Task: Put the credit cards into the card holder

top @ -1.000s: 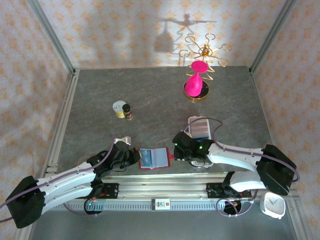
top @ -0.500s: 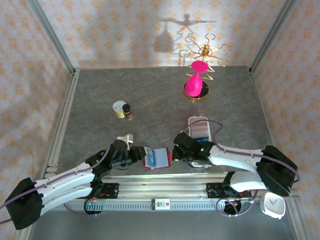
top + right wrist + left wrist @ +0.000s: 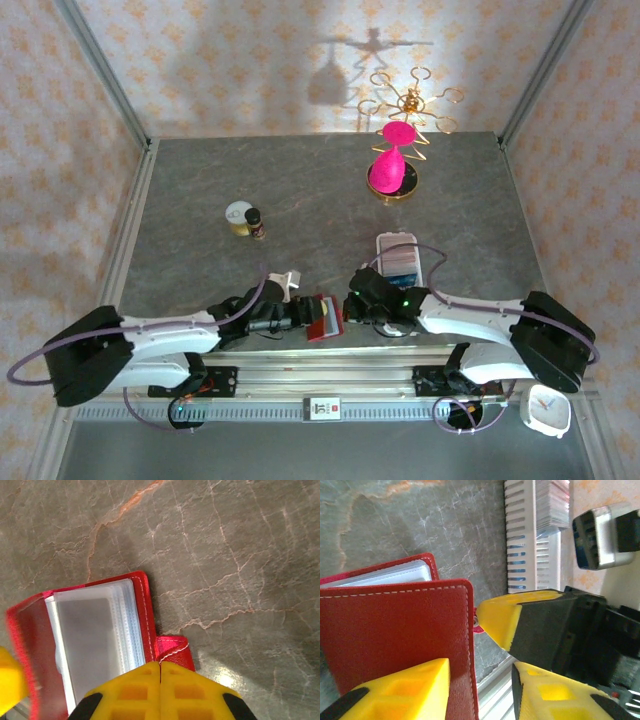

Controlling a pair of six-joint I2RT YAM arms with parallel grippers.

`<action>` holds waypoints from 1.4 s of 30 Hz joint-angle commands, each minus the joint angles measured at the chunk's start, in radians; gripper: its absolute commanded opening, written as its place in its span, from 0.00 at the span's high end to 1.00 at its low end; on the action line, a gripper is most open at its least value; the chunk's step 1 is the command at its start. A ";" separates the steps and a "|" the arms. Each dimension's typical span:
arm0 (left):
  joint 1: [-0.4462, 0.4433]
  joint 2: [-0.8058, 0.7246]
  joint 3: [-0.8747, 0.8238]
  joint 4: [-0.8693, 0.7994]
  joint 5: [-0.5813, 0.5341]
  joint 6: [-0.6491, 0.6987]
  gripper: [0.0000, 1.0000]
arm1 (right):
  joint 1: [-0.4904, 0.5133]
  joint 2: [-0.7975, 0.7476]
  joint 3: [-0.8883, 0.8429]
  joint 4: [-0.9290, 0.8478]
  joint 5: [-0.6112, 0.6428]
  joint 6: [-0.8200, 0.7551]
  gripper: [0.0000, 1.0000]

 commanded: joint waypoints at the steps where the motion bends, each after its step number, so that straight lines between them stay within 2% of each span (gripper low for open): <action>1: -0.009 0.073 0.030 0.100 0.020 -0.003 0.70 | 0.003 -0.025 -0.022 0.025 0.002 0.023 1.00; 4: -0.009 0.115 0.017 0.116 0.004 -0.001 0.78 | 0.004 -0.040 -0.027 0.036 -0.001 0.028 1.00; 7: -0.009 0.129 0.001 0.104 -0.041 0.003 0.94 | 0.003 -0.046 -0.034 0.062 -0.017 0.034 1.00; 9: -0.009 0.121 -0.007 0.092 -0.070 0.001 1.00 | 0.003 -0.045 -0.032 0.069 -0.026 0.035 1.00; 16: -0.012 -0.015 0.002 -0.167 -0.262 0.038 1.00 | 0.003 -0.048 -0.029 0.094 -0.047 0.041 1.00; 21: -0.014 -0.061 -0.035 -0.166 -0.250 0.037 1.00 | 0.004 -0.047 -0.026 0.102 -0.051 0.039 1.00; 28: -0.042 -0.019 -0.026 -0.107 -0.153 0.037 1.00 | 0.004 -0.045 -0.026 0.105 -0.059 0.040 1.00; 32: -0.065 0.006 -0.023 -0.069 -0.152 0.032 1.00 | 0.004 -0.052 -0.025 0.102 -0.063 0.033 1.00; 37: -0.064 0.077 -0.010 -0.100 -0.188 0.031 1.00 | 0.003 -0.074 -0.019 0.079 -0.051 0.032 1.00; 42: -0.064 0.123 0.004 -0.089 -0.171 0.026 1.00 | 0.005 -0.059 -0.003 0.066 -0.078 0.016 1.00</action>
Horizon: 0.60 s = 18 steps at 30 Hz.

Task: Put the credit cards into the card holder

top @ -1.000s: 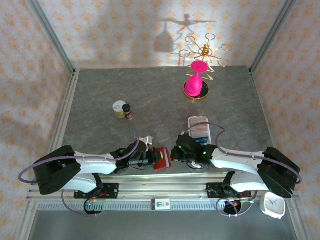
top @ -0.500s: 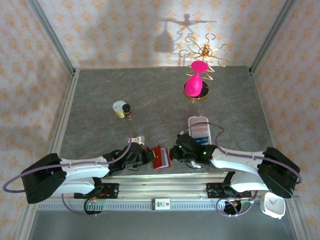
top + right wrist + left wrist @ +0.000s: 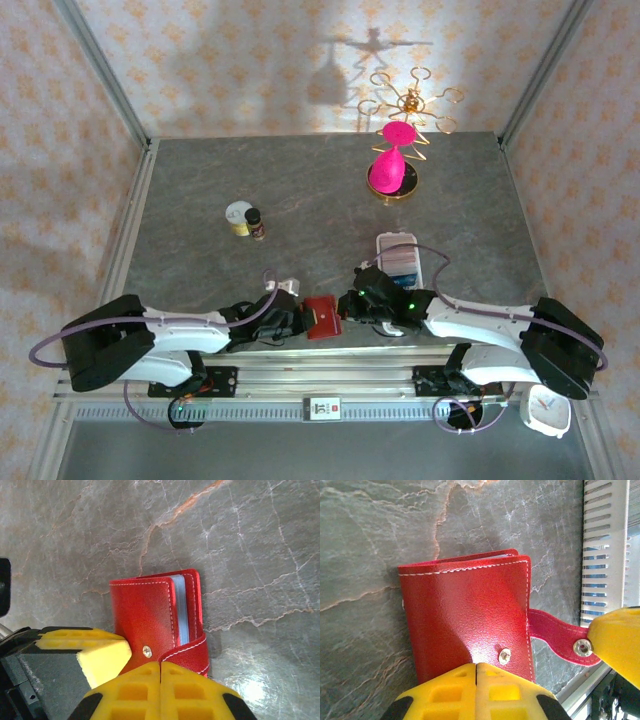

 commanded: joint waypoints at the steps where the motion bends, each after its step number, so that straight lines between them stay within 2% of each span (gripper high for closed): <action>1: -0.008 0.033 0.012 -0.023 -0.002 0.009 1.00 | 0.005 0.007 0.028 -0.024 -0.012 -0.019 1.00; 10: -0.007 0.017 -0.013 -0.012 -0.008 -0.004 1.00 | 0.053 0.154 0.130 -0.086 -0.019 -0.081 1.00; 18: -0.007 0.028 -0.034 0.024 0.004 -0.018 1.00 | 0.055 0.220 0.163 -0.104 -0.011 -0.084 1.00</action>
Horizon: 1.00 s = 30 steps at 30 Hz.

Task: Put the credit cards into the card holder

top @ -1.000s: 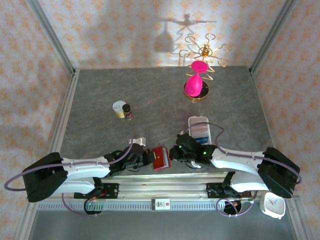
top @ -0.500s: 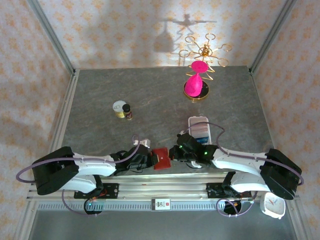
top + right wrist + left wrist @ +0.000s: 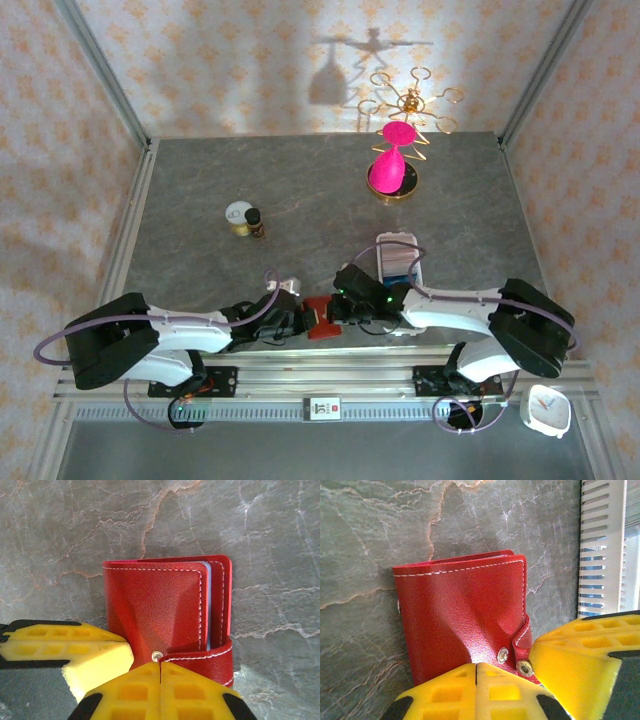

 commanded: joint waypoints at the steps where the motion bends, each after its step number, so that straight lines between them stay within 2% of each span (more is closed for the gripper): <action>1: -0.007 0.015 -0.029 -0.005 -0.001 -0.006 1.00 | 0.007 0.028 0.031 -0.042 0.007 -0.018 1.00; 12: -0.008 0.010 -0.037 0.004 -0.002 -0.008 1.00 | 0.008 0.075 0.043 -0.070 0.016 -0.018 1.00; 30: -0.007 0.018 -0.053 0.027 0.007 -0.016 1.00 | 0.007 0.061 0.054 -0.131 0.128 0.048 1.00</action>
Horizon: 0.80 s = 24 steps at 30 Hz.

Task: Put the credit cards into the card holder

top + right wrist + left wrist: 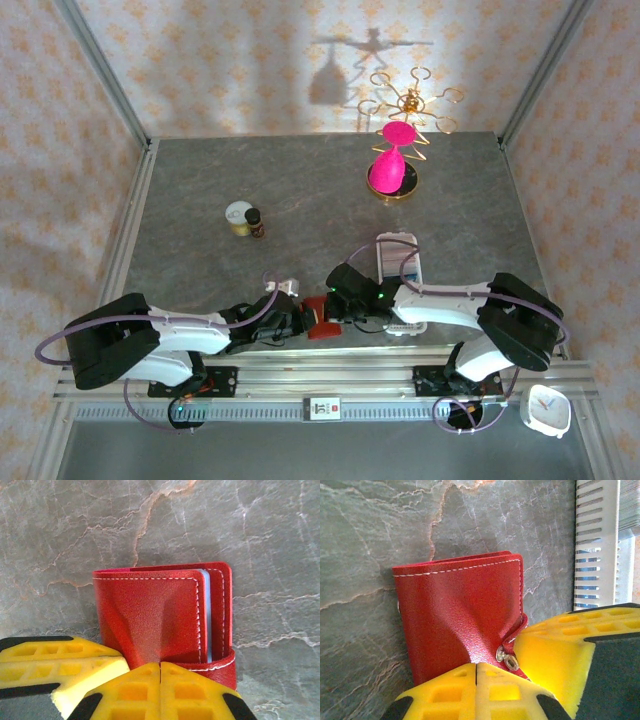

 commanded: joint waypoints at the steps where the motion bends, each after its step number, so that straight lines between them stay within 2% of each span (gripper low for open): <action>1: -0.008 0.018 -0.024 -0.024 0.006 -0.008 1.00 | -0.001 -0.004 -0.004 -0.083 0.101 0.019 1.00; 7: -0.008 0.024 -0.023 -0.021 0.007 -0.009 1.00 | -0.001 -0.017 -0.002 -0.098 0.116 0.009 1.00; 12: -0.007 0.025 -0.023 -0.016 0.009 -0.010 1.00 | 0.008 0.027 0.005 -0.059 0.052 -0.008 1.00; 24: -0.008 0.026 -0.025 -0.015 0.007 -0.014 1.00 | 0.024 0.062 0.004 -0.020 0.000 -0.014 1.00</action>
